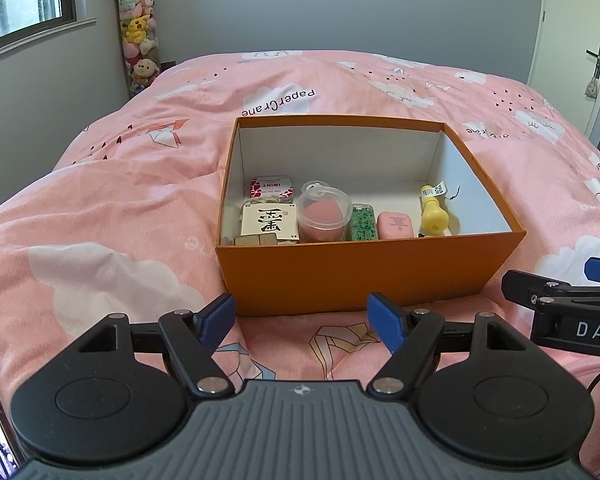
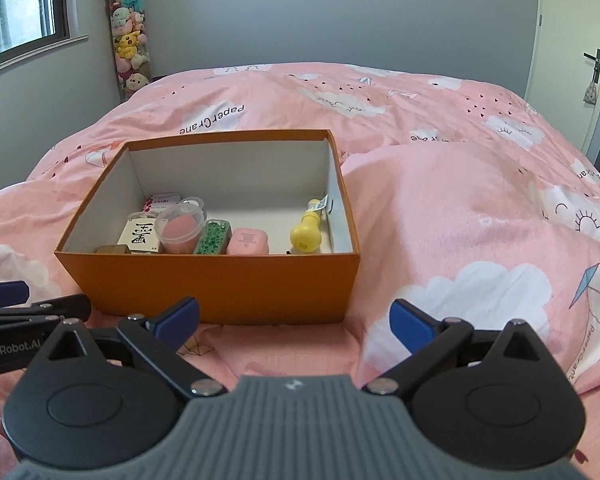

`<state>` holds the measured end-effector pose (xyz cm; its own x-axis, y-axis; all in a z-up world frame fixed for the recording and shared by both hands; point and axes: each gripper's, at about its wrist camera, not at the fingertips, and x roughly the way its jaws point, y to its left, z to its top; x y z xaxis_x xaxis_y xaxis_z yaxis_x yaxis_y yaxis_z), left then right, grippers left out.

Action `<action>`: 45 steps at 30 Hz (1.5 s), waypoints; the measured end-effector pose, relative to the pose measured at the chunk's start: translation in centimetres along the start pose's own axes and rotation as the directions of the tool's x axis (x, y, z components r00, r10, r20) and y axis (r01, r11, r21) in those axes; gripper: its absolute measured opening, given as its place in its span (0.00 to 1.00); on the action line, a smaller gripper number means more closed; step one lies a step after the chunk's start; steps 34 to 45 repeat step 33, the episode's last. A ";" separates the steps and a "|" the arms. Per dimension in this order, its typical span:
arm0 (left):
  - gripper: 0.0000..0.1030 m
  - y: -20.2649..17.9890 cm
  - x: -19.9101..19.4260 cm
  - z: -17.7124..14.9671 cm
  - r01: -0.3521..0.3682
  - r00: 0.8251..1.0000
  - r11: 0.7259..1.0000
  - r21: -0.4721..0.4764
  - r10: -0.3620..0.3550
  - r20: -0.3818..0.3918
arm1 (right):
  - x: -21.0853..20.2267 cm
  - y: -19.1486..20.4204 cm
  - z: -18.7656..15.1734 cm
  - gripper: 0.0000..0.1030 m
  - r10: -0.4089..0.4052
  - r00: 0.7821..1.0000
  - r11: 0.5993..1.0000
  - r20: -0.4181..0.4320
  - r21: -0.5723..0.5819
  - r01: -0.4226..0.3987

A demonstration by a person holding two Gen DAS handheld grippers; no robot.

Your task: Organize rigid objects

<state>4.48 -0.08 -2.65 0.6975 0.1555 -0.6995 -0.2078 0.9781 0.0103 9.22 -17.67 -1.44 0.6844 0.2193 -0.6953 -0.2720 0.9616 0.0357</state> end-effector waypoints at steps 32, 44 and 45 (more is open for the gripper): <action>0.86 -0.7 -0.1 0.1 0.004 1.000 1.000 0.026 -0.004 -0.009 | 0.7 -0.5 0.0 0.97 0.006 1.000 1.000 -0.029 0.011 -0.006; 0.86 -0.7 -0.1 0.1 0.002 1.000 1.000 0.029 -0.002 -0.009 | 0.8 -0.5 0.0 0.97 0.006 1.000 1.000 -0.031 0.012 -0.006; 0.86 -0.7 -0.1 0.1 0.002 1.000 1.000 0.029 -0.002 -0.009 | 0.8 -0.5 0.0 0.97 0.006 1.000 1.000 -0.031 0.012 -0.006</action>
